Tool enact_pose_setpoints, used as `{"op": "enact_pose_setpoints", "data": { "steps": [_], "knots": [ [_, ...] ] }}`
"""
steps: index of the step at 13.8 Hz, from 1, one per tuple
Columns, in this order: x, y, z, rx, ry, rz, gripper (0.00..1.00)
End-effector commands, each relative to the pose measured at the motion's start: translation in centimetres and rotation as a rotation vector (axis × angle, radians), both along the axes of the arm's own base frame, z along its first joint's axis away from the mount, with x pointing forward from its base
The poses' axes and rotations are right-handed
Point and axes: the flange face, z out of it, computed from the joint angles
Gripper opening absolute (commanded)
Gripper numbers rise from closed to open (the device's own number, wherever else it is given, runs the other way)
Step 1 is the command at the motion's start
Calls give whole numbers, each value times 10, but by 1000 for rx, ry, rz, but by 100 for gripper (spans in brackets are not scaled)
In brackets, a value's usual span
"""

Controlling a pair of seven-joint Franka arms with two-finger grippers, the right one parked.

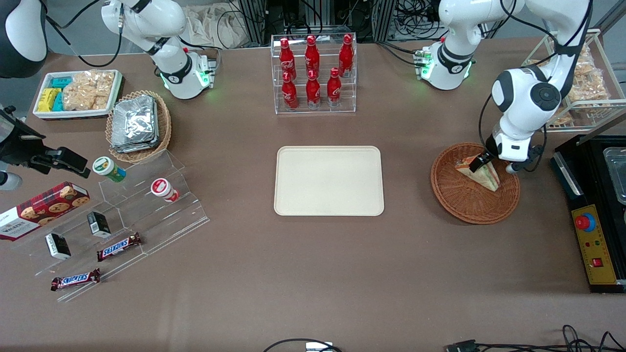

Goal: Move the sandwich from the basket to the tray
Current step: 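Close the left gripper on the sandwich's crust edge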

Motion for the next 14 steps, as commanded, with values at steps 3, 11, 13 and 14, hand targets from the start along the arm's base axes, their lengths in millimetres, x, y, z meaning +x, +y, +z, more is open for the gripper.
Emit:
{"op": "enact_pose_setpoints", "data": {
  "steps": [3, 11, 13, 14],
  "knots": [
    [-1, -1, -3, 1, -15, 20, 19],
    [3, -9, 28, 17, -6, -60, 0],
    [0, -6, 50, 37, -4, -205, 0],
    [1, -6, 61, 44, -10, -260, 0]
  ]
}}
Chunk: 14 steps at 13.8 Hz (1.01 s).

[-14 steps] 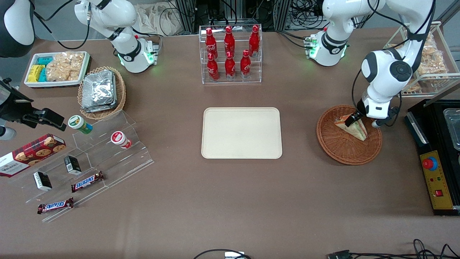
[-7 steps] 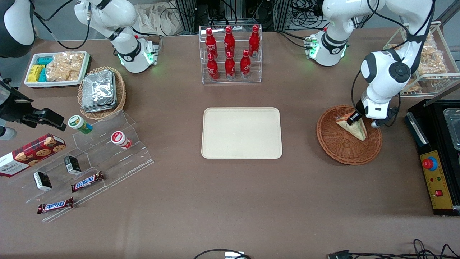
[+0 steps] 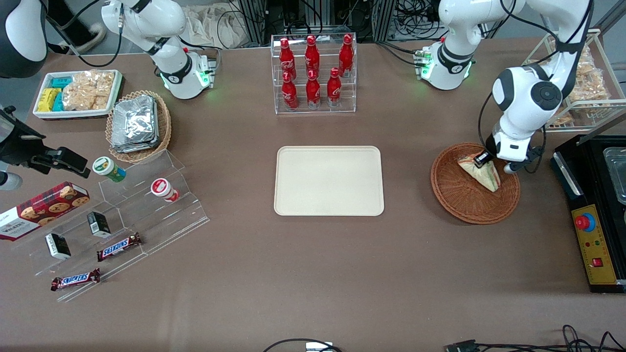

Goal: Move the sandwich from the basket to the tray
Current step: 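Close the left gripper on the sandwich's crust edge, then lift the sandwich up out of the basket with the left gripper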

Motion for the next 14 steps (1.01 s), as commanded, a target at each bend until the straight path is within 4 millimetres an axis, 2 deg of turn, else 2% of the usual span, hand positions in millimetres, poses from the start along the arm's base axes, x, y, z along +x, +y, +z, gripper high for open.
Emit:
{"op": "enact_pose_setpoints", "data": {
  "steps": [1, 6, 10, 13, 14],
  "knots": [
    [-4, 1, 41, 30, -18, -156, 0],
    [18, 5, 98, 51, -17, -360, 0],
    [52, 7, 177, 51, 1, -378, 0],
    [67, 1, 236, 54, 9, -436, 0],
    [70, 0, 250, 53, 23, -481, 0]
  ]
}}
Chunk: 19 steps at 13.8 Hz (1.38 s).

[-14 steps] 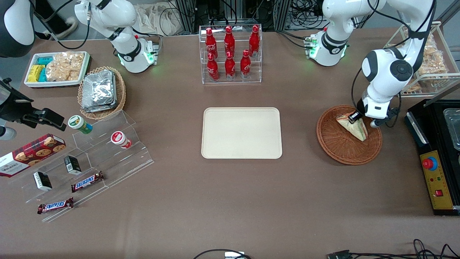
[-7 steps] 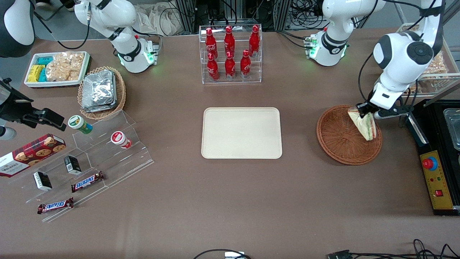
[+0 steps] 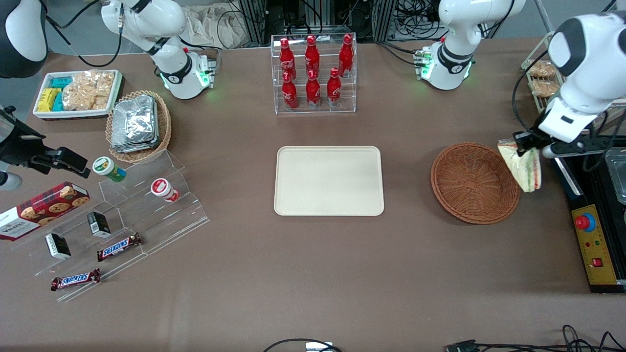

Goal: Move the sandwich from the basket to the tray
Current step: 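Lift the sandwich up out of the basket with the left gripper, then carry the held sandwich over to the cream tray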

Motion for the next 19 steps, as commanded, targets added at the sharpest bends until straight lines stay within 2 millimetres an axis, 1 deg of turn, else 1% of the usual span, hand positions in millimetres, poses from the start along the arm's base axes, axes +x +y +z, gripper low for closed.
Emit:
{"op": "enact_pose_setpoints", "data": {
  "steps": [1, 2, 4, 5, 6, 8, 10, 12, 13, 14, 15, 16, 17, 19],
  "knots": [
    [10, -5, 42, 10, 26, -125, 0],
    [10, -12, 49, 6, 28, -170, 0],
    [9, -44, 53, 16, 23, -232, 0],
    [8, -65, 54, 23, 21, -268, 0],
    [7, -80, 54, 27, 21, -294, 0],
    [5, -103, 54, 34, 18, -337, 0],
    [1, -140, 59, 16, 11, -389, 0],
    [-8, -182, 54, 24, 10, -374, 0],
    [-10, -199, 50, 24, 12, -380, 0],
    [-14, -218, 50, 13, 11, -395, 0],
    [-18, -232, 49, 0, 13, -392, 0],
    [-22, -249, 44, -8, 16, -403, 0],
    [-26, -272, 41, -32, 6, -399, 0],
    [-30, -311, 27, -56, 5, -352, 0]
  ]
}}
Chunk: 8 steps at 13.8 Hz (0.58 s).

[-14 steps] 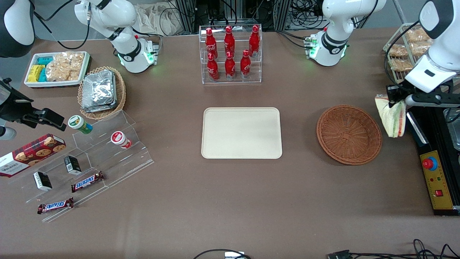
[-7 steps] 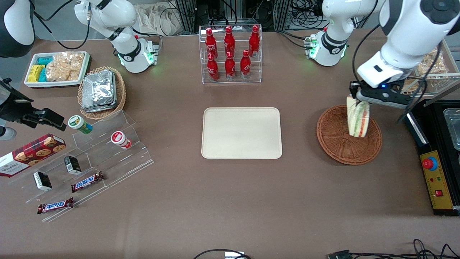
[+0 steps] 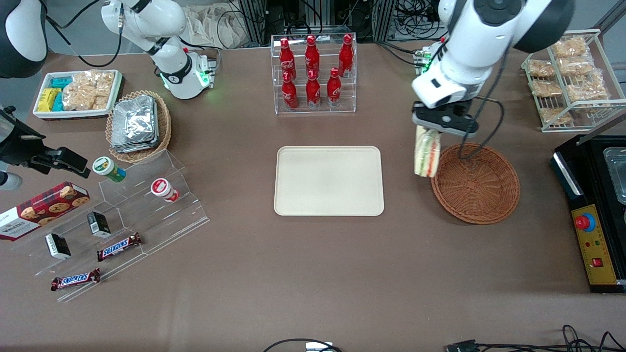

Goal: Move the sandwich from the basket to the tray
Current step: 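Carry the held sandwich over to the cream tray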

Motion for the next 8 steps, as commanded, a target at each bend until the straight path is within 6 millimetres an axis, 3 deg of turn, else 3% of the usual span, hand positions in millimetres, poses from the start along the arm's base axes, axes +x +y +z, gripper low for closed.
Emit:
{"op": "enact_pose_setpoints", "data": {
  "steps": [1, 4, 8],
  "knots": [
    [2, -50, -15, -45, 18, 49, 0],
    [1, -78, -40, -75, 26, 98, 0],
    [7, -95, -87, -45, 53, 101, 0]
  ]
}}
